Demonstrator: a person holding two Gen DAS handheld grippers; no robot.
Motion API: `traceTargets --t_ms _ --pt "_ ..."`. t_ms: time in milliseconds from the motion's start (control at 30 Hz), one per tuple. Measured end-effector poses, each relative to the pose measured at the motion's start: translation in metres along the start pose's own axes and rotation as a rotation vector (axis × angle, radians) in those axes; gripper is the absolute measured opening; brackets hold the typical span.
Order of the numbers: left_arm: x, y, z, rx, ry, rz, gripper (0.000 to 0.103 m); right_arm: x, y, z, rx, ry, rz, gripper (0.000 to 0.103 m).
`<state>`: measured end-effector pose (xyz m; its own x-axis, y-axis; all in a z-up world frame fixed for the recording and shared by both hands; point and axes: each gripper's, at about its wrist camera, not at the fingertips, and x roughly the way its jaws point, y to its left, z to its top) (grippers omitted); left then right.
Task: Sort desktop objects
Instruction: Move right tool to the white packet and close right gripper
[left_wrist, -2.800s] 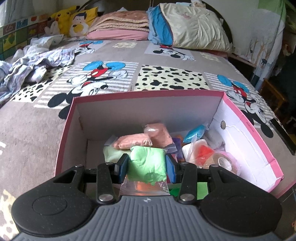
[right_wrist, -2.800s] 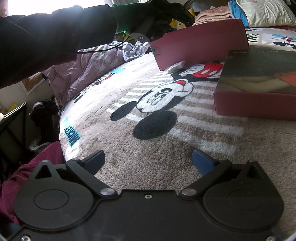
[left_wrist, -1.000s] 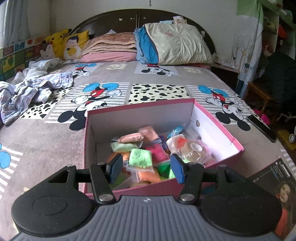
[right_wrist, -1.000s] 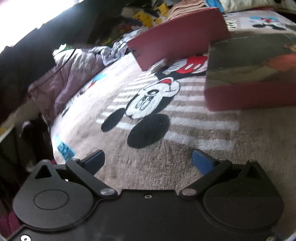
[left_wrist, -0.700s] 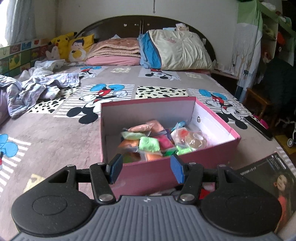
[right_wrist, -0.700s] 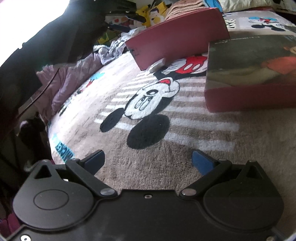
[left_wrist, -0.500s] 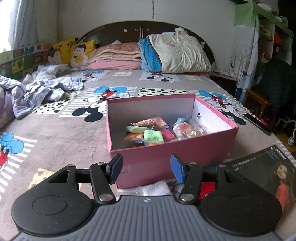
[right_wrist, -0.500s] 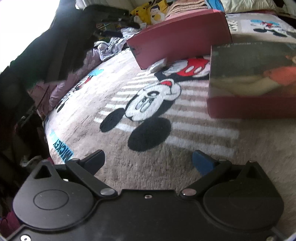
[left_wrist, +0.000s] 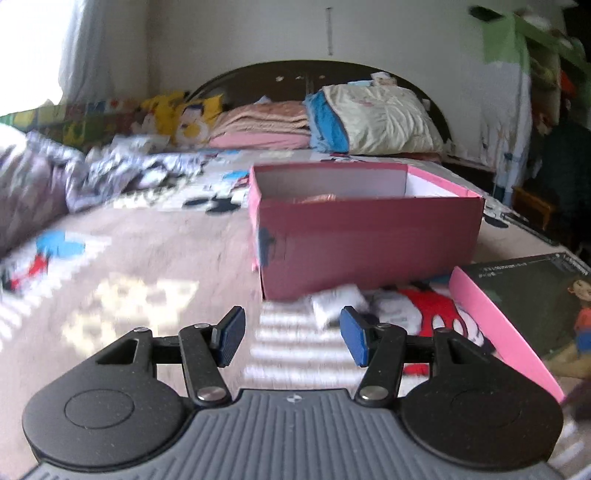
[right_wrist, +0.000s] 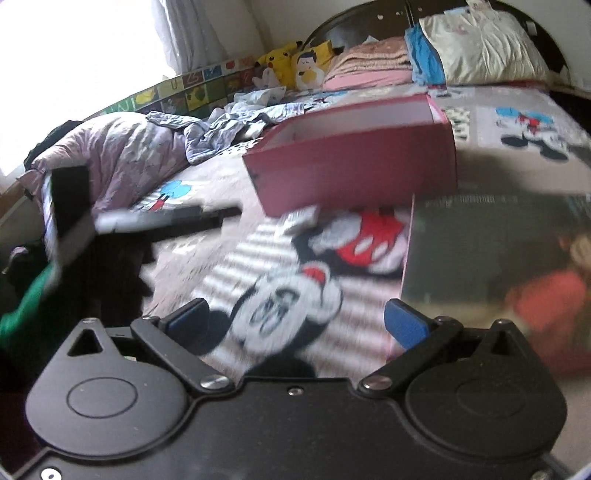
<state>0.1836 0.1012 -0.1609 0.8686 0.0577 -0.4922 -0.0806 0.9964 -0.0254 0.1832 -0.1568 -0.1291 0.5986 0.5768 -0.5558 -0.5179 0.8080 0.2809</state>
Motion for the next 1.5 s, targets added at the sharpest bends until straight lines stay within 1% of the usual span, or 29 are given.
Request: traceTargets --t_ms 67,233,300,400,567,667,900,1133,1233,1333,1367,1400,1433,1500 --pt "-0.003 0.003 -0.012 -0.019 0.016 0.011 0.055 0.011 0.002 0.015 -0.03 0.005 -0.014 0.102" --pt "-0.009 0.005 -0.029 -0.014 0.043 0.019 0.055 0.051 0.012 0.05 -0.111 0.045 -0.051 0.102" --pt "-0.013 0.004 -0.034 0.005 0.043 0.014 0.055 0.068 0.014 0.061 -0.152 0.058 -0.062 0.102" --pt "-0.016 0.004 -0.04 0.008 0.032 0.003 0.055 0.096 0.018 0.073 -0.201 0.095 -0.08 0.102" --pt "-0.016 0.006 -0.048 0.007 0.029 -0.001 0.055 0.141 0.024 0.085 -0.276 0.183 -0.105 0.102" --pt "-0.016 0.01 -0.048 -0.008 0.017 0.0 0.055 0.16 0.03 0.091 -0.304 0.212 -0.114 0.102" --pt "-0.014 0.021 -0.049 -0.047 0.008 0.01 0.055 0.187 0.047 0.095 -0.351 0.247 -0.135 0.102" --pt "-0.015 0.03 -0.047 -0.081 0.001 0.011 0.055 0.208 0.051 0.089 -0.37 0.273 -0.186 0.1" --pt "-0.015 0.029 -0.047 -0.082 0.0 0.002 0.055 0.214 0.051 0.086 -0.376 0.28 -0.203 0.097" --pt "-0.015 0.028 -0.047 -0.079 0.0 -0.006 0.055 0.218 0.051 0.084 -0.382 0.282 -0.212 0.091" --pt "-0.015 0.027 -0.047 -0.078 0.0 -0.008 0.055 0.219 0.05 0.084 -0.379 0.284 -0.212 0.079" --pt "-0.015 0.027 -0.047 -0.077 0.0 -0.011 0.055 0.221 0.049 0.084 -0.373 0.287 -0.211 0.073" --pt "-0.015 0.026 -0.047 -0.075 0.0 -0.013 0.055 0.221 0.047 0.083 -0.366 0.285 -0.209 0.07" --pt "-0.015 0.026 -0.047 -0.078 -0.001 -0.014 0.055 0.221 0.045 0.083 -0.357 0.279 -0.207 0.069"
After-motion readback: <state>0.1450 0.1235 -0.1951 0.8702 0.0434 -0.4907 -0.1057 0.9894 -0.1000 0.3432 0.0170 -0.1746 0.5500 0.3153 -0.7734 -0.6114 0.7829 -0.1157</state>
